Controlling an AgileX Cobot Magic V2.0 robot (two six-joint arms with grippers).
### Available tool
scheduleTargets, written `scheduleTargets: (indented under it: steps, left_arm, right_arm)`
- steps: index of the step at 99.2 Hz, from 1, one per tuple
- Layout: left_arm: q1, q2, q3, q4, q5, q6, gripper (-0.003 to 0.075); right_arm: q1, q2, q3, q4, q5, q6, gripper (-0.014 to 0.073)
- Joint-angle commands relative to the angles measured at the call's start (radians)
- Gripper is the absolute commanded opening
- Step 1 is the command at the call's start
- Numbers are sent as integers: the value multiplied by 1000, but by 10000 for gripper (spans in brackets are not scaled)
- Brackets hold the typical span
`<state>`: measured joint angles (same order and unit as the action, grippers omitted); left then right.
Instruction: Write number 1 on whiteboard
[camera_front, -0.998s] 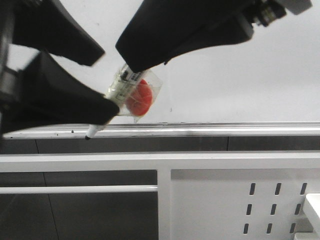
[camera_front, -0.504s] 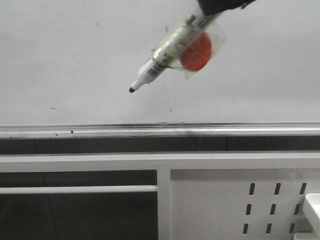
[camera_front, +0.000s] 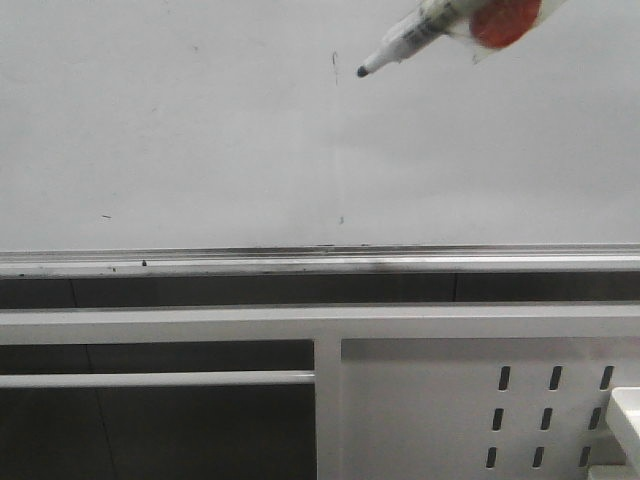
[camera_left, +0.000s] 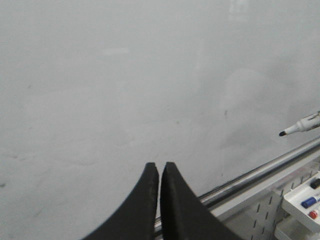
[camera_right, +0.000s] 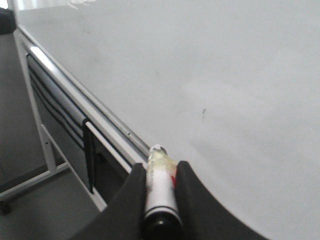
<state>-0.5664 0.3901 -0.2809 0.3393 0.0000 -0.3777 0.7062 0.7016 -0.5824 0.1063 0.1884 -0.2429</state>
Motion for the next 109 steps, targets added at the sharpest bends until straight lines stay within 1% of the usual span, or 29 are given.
scheduleTargets:
  steps: [1, 10, 16, 23, 36, 79, 90, 109]
  left_arm:
    - [76, 4, 23, -84, -164, -25, -20]
    - [160, 4, 83, -186, -299, -25, -20]
    - [207, 4, 120, -208, -387, -25, -20]
    - [254, 4, 147, -210, -436, -25, -20]
    - [296, 4, 158, -210, -437, -25, -20]
    - [296, 4, 158, -210, -441, -25, -20]
    - [296, 4, 158, -210, -441, -25, -20]
    - [296, 4, 158, -210, -441, -25, -20]
  right_arm:
    - [-50, -2, -28, 0, -119, 0, -67]
    - [-72, 14, -28, 0, -129, 0, -68]
    - [-74, 34, -28, 2, -136, 0, -68]
    - [-74, 54, -28, 2, -146, 0, -68]
    - [-74, 90, -28, 11, -188, 0, -68]
    - [-74, 238, -129, 11, -236, -4, -68]
    - [-74, 256, -129, 9, -262, -11, -68]
    - [-85, 269, -129, 9, -264, -14, -68]
